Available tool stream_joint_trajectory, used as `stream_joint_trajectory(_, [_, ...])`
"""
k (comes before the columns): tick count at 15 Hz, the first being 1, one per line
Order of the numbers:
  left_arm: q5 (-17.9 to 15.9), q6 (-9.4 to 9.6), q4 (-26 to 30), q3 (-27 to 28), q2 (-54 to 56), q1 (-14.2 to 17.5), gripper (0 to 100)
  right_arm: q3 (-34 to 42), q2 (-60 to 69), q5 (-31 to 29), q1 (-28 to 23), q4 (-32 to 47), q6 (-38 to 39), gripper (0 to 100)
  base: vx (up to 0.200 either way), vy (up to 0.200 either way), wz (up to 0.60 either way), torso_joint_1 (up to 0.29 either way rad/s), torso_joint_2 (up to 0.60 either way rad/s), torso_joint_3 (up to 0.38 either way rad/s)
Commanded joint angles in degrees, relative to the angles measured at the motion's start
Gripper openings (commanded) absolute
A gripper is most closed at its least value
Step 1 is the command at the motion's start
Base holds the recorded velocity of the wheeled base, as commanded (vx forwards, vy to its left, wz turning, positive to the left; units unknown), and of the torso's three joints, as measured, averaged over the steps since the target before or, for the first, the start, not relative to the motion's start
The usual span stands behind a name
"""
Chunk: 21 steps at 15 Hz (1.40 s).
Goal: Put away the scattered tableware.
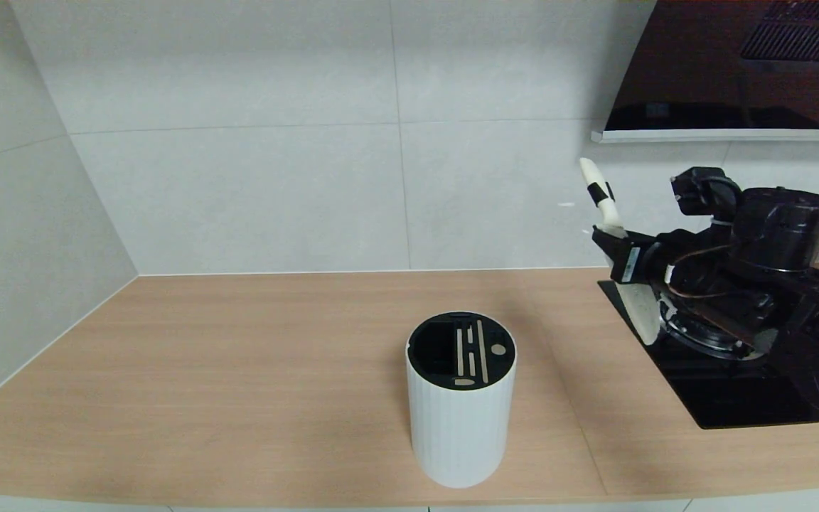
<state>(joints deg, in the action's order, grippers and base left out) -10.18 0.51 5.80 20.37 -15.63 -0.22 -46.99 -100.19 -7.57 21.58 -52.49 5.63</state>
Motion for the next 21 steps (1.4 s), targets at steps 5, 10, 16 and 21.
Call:
stream_joint_trajectory(5, [-3.44, -12.99, -14.15, 24.54, -48.8, -14.63, 100, -2.84, 8.7, -2.19, 16.22, 9.78, 0.34, 0, 0.0, 0.0, 0.0, 0.0, 0.0, 0.0])
stream_joint_trajectory(10, [-1.86, -33.65, -32.7, 25.42, -63.03, -26.15, 100, -2.58, 8.44, -6.49, 26.24, 10.04, 2.37, 0, 0.0, 0.0, 0.0, 0.0, 0.0, 0.0])
stream_joint_trajectory(16, [-2.74, -44.37, -43.68, 26.56, -69.45, -33.35, 100, -2.84, 3.43, -8.87, 33.79, 9.25, 4.3, 0, 0.0, 0.0, 0.0, 0.0, 0.0, 0.0])
stream_joint_trajectory(21, [-0.02, -44.28, -47.37, 26.3, -74.64, -35.73, 100, -2.66, 1.76, -10.18, 37.05, 6.44, 4.83, 0, 0.0, 0.0, 0.0, 0.0, 0.0, 0.0])
